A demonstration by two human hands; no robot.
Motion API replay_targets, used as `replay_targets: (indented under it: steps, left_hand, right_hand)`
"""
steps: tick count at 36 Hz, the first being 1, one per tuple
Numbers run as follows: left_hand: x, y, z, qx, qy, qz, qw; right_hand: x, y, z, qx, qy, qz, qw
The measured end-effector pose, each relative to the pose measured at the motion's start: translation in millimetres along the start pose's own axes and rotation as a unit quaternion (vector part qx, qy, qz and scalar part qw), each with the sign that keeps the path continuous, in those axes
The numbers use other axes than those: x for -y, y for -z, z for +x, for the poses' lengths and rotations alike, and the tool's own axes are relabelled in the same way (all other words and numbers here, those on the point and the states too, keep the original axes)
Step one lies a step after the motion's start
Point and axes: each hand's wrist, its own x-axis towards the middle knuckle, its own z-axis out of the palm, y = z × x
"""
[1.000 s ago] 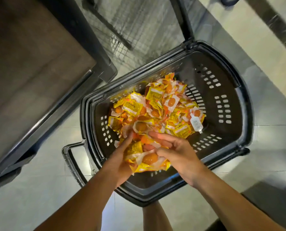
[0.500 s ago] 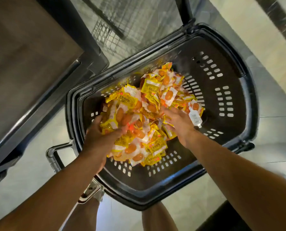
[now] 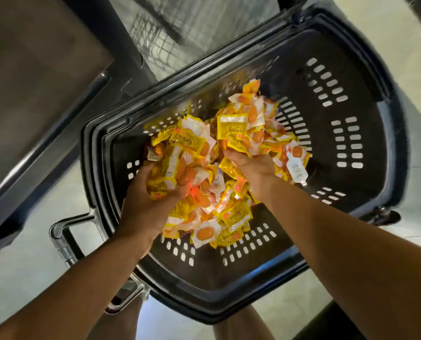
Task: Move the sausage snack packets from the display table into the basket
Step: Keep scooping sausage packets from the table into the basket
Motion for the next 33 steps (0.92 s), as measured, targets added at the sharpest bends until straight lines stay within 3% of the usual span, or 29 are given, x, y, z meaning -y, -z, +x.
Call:
replay_targets:
  steps: [8,15,21,25,33]
  left_hand:
    - [-20,0,-16,0.005,0.058,-0.009,0.998]
    - [-25,2,-26,0.008,0.132,-0.062,0.989]
    - [-31,11,-41,0.030,0.125,-0.133,0.983]
    - [-37,20,-58,0.046,0.119,-0.166,0.978]
    - [-58,38,-90,0.029,0.125,-0.196,0.972]
  right_hand:
    - [-10,80,-44,0.137,-0.067,-0.029,0.988]
    - [-15,95,-85,0.098,0.005,-0.014,0.995]
    - [-16,86,-117,0.045,0.076,0.077,0.993]
    - [-22,92,-135,0.035,0.068,0.124,0.989]
    - [-17,108,-161,0.060,0.023,0.086,0.994]
